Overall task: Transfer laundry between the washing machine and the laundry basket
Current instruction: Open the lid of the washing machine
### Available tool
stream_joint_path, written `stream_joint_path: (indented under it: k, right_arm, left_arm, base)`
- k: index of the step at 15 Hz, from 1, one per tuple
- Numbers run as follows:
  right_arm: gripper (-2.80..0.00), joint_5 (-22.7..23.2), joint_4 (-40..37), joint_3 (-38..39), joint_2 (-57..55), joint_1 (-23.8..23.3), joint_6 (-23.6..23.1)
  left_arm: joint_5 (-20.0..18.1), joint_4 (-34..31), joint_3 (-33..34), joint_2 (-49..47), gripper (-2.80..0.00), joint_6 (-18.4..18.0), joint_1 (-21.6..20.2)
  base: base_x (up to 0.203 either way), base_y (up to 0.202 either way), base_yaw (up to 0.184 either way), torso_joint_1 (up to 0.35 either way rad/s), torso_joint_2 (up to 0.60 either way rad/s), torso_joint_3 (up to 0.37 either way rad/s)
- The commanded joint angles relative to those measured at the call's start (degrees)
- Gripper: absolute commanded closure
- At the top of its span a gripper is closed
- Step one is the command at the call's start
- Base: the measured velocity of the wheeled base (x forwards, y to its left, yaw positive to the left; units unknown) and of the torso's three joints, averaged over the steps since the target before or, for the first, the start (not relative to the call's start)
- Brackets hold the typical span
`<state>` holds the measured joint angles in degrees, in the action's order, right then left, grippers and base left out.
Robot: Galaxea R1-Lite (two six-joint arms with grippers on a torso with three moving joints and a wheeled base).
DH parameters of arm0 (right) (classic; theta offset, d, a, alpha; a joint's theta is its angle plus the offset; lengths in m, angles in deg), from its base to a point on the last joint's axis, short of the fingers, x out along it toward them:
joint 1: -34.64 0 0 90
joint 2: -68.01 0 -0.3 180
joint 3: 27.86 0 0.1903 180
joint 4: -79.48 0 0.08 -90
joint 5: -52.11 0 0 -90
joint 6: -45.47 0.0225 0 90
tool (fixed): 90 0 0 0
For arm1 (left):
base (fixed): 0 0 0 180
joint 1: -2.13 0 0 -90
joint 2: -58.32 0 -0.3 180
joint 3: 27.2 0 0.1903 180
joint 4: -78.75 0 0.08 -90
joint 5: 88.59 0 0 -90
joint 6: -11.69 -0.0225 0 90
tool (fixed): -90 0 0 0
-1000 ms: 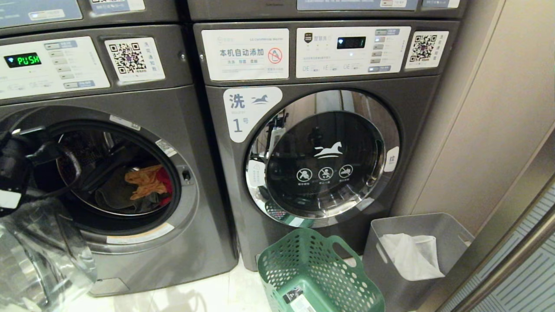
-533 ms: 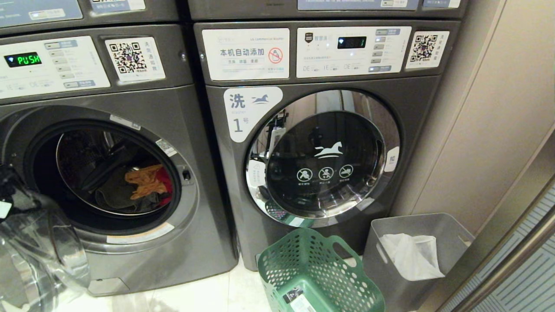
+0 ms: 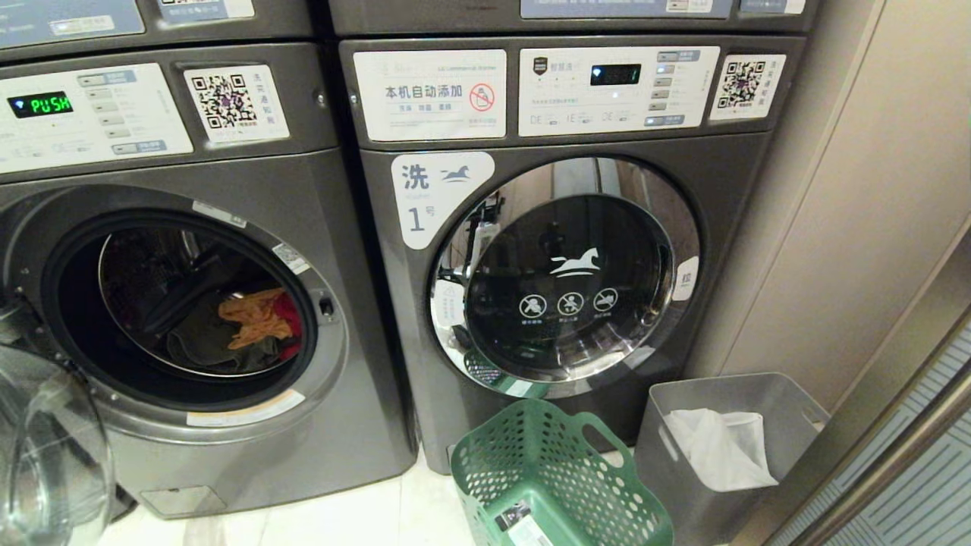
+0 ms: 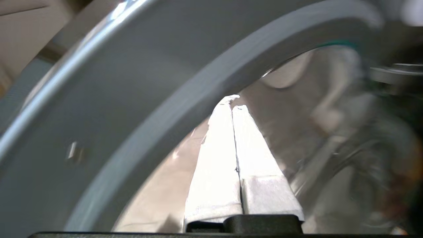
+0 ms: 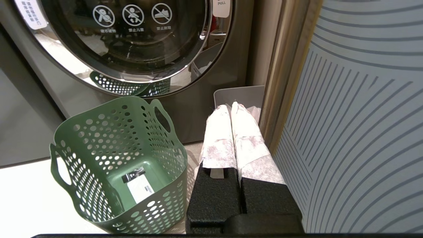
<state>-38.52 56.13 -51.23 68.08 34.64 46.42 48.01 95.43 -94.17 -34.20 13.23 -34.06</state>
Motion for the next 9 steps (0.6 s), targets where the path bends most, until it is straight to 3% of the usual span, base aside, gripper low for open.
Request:
stream_joint_path:
  k: [1, 4, 6, 7, 9]
  right_arm:
    - [0.0, 0.01, 0.06, 0.0, -0.07, 0.0, 0.02]
    - [0.0, 0.01, -0.02, 0.0, -0.07, 0.08, 0.02]
    - [0.0, 0.01, 0.06, 0.0, -0.07, 0.0, 0.02]
    - [0.0, 0.01, 0.02, 0.0, -0.07, 0.0, 0.02]
    - [0.0, 0.01, -0.02, 0.0, -0.07, 0.08, 0.02]
  left_arm:
    - [0.15, 0.46, -0.83, -0.19, 0.0, -0.17, -5.07]
    - [0.08, 0.06, -4.38, -1.09, 0.0, -0.5, -10.48]
    - [-1.16, -0.04, -3.63, 2.05, 0.0, -1.85, -9.98]
    - [-2.9, -0.05, -2.41, 5.42, 0.0, -2.63, -8.09]
    - [-7.49, 0.02, 0.88, 12.84, 0.0, -3.17, 1.54]
  base:
    - [0.0, 0.0, 0.0, 0.0, 0.0, 0.0]
    - [0.0, 0.0, 0.0, 0.0, 0.0, 0.0]
    - [0.0, 0.0, 0.0, 0.0, 0.0, 0.0]
    - [0.0, 0.0, 0.0, 0.0, 0.0, 0.0]
    - [0.0, 0.0, 0.0, 0.0, 0.0, 0.0]
